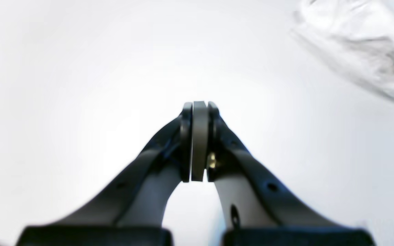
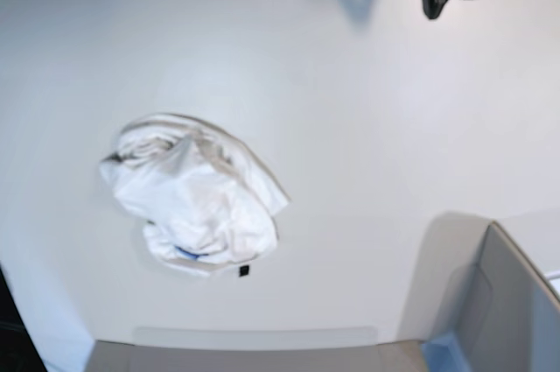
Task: Layout the t-shirt on the table in an organized manner, then fold the t-shirt properly
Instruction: 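Move both grippers down toward the crumpled white t-shirt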
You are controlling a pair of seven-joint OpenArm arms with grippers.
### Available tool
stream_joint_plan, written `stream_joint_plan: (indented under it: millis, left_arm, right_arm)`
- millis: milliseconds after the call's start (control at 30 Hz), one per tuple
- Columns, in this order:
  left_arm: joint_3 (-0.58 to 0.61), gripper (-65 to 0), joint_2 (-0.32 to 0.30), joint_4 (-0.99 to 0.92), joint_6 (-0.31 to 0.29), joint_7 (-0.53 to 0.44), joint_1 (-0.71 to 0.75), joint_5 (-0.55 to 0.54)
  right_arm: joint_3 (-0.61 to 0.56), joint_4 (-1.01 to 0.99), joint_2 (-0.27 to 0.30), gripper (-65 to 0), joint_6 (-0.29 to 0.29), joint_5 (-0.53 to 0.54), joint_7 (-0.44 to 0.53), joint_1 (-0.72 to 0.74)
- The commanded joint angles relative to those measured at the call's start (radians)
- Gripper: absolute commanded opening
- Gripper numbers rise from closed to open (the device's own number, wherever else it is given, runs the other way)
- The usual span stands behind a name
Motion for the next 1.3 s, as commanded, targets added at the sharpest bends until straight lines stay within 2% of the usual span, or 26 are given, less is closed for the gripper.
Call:
stream_joint_plan:
  millis: [0,133,233,333,433,533,633,733,800,867,933,1033,1267]
  left_arm:
    - [0.031,-64.8,-0.002,0.017,-0.003,-0.005,-0.007,-0.011]
    - [0.18,-64.8,-0.011,0.017,-0.004,0.032,-0.094,-0.011]
    - [0.296,-64.8,-0.093,0.019,-0.004,0.034,-0.16,-0.011]
    - [0.41,-64.8,-0.201,0.019,0.002,0.04,-0.232,-0.011]
    - [0.47,-64.8,-0.271,0.016,0.008,0.041,-0.305,-0.011]
    - [0.445,-64.9,-0.29,0.014,0.092,0.043,-0.372,0.003]
    - [0.408,-64.9,-0.294,0.008,0.215,0.048,-0.433,0.14]
    - [0.411,-64.8,-0.289,0.006,0.326,0.157,-0.516,0.394]
    - [0.439,-64.7,-0.287,0.006,0.347,0.259,-0.575,0.577]
    - [0.483,-64.7,-0.287,0.006,0.344,0.331,-0.616,0.698]
    - [0.526,-64.7,-0.283,0.006,0.346,0.356,-0.63,0.744]
    - [0.559,-64.7,-0.272,0.02,0.346,0.358,-0.627,0.747]
    - [0.622,-64.9,-0.304,0.02,0.344,0.359,-0.63,0.744]
  right_arm:
    - [0.0,0.017,0.009,-65.0,0.009,0.027,0.0,0.014]
    - [0.0,0.017,0.062,-65.0,0.013,0.209,-0.111,0.101]
    - [0.002,0.017,0.092,-64.9,0.013,0.309,-0.152,0.15]
    - [0.003,0.017,0.095,-64.8,0.013,0.315,-0.154,0.195]
    - [0.043,0.017,0.088,-64.8,0.013,0.315,-0.16,0.226]
    - [0.077,0.017,0.078,-64.8,0.013,0.315,-0.16,0.264]
    - [0.095,0.017,0.072,-64.7,0.013,0.315,-0.161,0.287]
    - [0.097,0.018,0.057,-64.7,0.013,0.314,-0.161,0.299]
    - [0.097,0.018,0.039,-64.7,0.012,0.314,-0.163,0.301]
    - [0.097,0.018,0.023,-64.7,0.012,0.314,-0.163,0.304]
    - [0.097,0.017,0.011,-64.7,0.012,0.314,-0.163,0.318]
    - [0.097,0.017,-0.006,-64.7,0.01,0.314,-0.163,0.324]
    - [0.095,0.017,0.0,-64.8,0.012,0.314,-0.163,0.319]
